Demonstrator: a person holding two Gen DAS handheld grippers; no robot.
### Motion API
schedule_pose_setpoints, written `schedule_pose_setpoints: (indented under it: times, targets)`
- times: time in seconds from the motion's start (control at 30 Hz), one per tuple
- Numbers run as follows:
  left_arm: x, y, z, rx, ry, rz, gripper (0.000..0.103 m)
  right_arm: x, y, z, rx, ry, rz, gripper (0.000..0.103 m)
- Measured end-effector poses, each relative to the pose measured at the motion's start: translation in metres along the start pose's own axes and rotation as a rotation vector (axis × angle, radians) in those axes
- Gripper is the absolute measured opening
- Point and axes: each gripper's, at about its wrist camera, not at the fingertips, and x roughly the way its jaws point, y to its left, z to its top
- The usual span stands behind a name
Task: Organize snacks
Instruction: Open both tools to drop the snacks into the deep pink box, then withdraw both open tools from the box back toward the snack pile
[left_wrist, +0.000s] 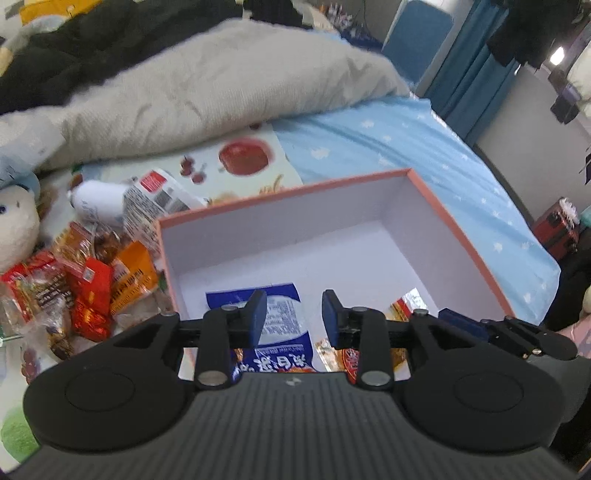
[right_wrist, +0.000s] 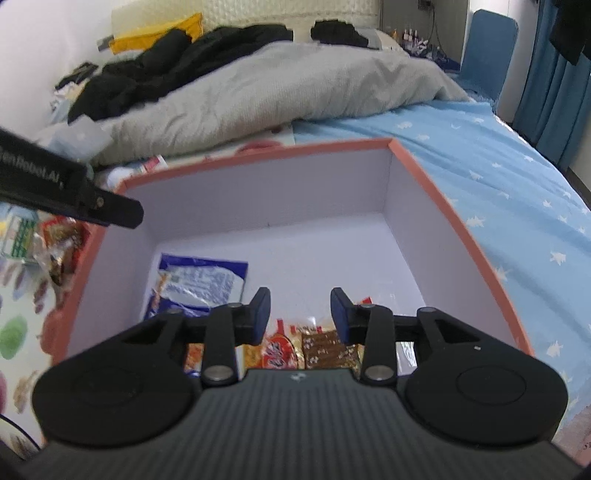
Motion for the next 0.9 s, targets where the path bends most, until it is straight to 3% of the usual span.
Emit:
schedule_pose_setpoints:
  times: [0.23,0.57,0.77,0.9]
  targets:
    - [-0.045,0.012,-0.010,0.012,-0.128,0.002,0.038,-0.038,0.011,0.014,0.000,-0.118,0.014,0.038]
    - [-0.112,0.044,-0.037,-0.041,-0.277,-0.002,0.038,-0.085,0.044,0.024,-0.015,-0.256,0.106,0.038]
    - [-0.147,0.056,-0.065,-0.023,-0.374,0.075,0.038,-0.104,0.071,0.020,-0.034,-0.304,0.147,0.038]
    - [-0.167,0.069,-0.089,-0.045,-0.423,0.107,0.045,-0.113,0.084,0.011,-0.040,-0.318,0.181,0.038]
